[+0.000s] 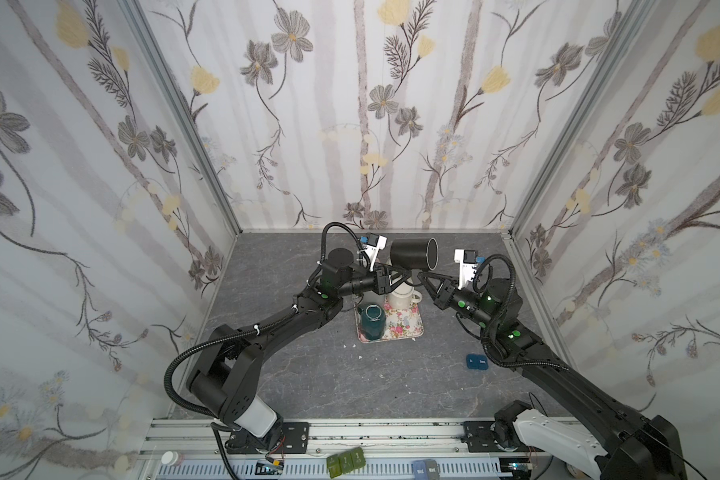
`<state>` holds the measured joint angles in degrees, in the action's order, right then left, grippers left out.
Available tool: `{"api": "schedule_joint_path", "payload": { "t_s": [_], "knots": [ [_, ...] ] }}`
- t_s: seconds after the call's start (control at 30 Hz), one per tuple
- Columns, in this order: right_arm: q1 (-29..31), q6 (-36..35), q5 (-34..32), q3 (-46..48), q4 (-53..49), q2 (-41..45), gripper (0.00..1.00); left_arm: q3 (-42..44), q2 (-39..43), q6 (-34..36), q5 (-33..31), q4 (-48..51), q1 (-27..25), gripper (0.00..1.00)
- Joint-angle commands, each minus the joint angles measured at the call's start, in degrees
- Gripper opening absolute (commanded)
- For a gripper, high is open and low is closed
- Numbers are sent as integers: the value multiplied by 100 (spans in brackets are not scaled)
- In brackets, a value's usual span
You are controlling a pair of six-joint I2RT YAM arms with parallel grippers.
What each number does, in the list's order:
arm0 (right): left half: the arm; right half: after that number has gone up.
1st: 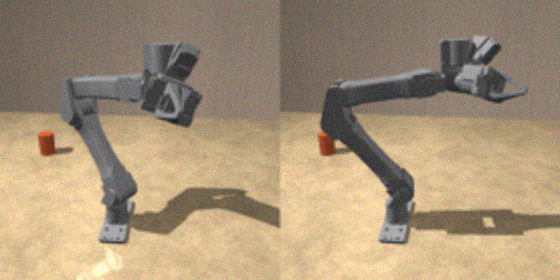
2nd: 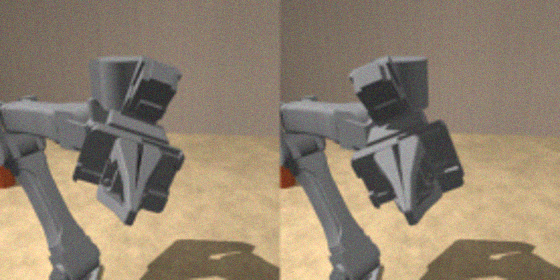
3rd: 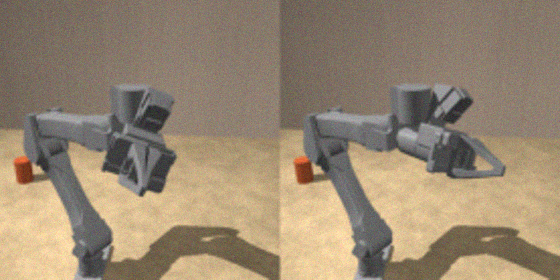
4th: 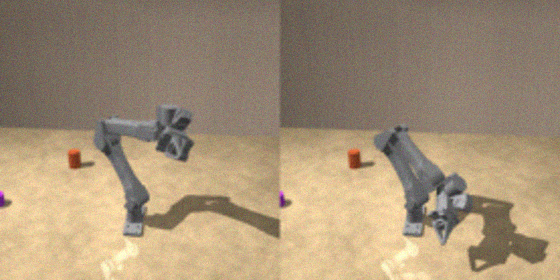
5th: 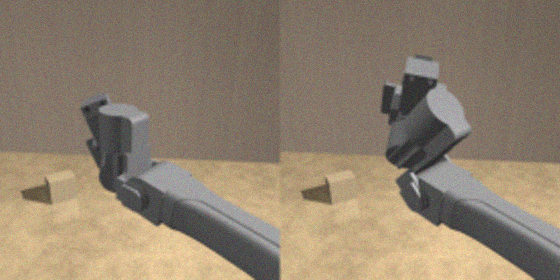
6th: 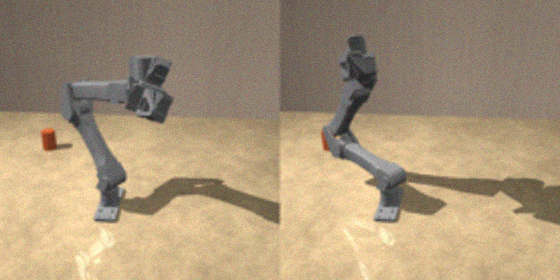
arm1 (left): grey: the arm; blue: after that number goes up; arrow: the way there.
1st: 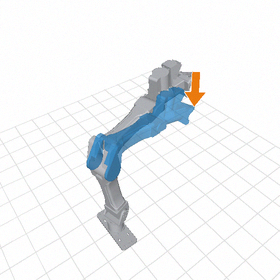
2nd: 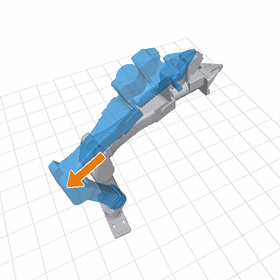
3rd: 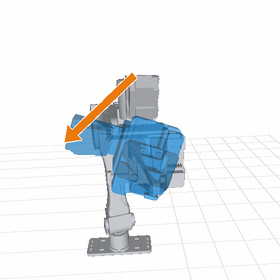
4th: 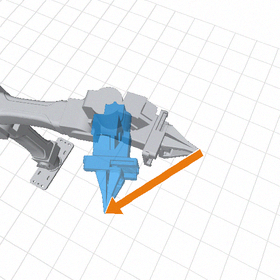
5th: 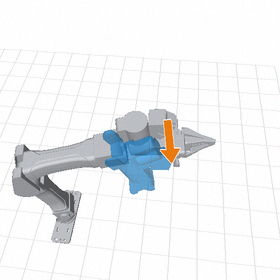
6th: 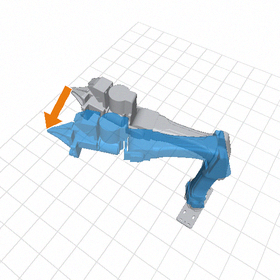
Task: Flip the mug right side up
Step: 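Bring the black mug toward the left gripper while the left gripper reaches to grasp it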
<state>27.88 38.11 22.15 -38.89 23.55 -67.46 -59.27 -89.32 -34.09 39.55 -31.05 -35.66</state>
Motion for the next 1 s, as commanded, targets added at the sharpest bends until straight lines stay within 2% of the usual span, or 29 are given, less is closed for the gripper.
{"api": "schedule_joint_path", "payload": {
  "t_s": [0.0,0.47,0.97],
  "knots": [
    [-45,124,412,13,795,-114,0,-27,82,110,209,-476,-18,48],
    [-127,199,937,39,1045,-516,0,214,536,806,60,-245,-2,43],
    [-187,273,1451,224,1596,-895,0,380,555,569,264,-996,43,40]
  ]
}}
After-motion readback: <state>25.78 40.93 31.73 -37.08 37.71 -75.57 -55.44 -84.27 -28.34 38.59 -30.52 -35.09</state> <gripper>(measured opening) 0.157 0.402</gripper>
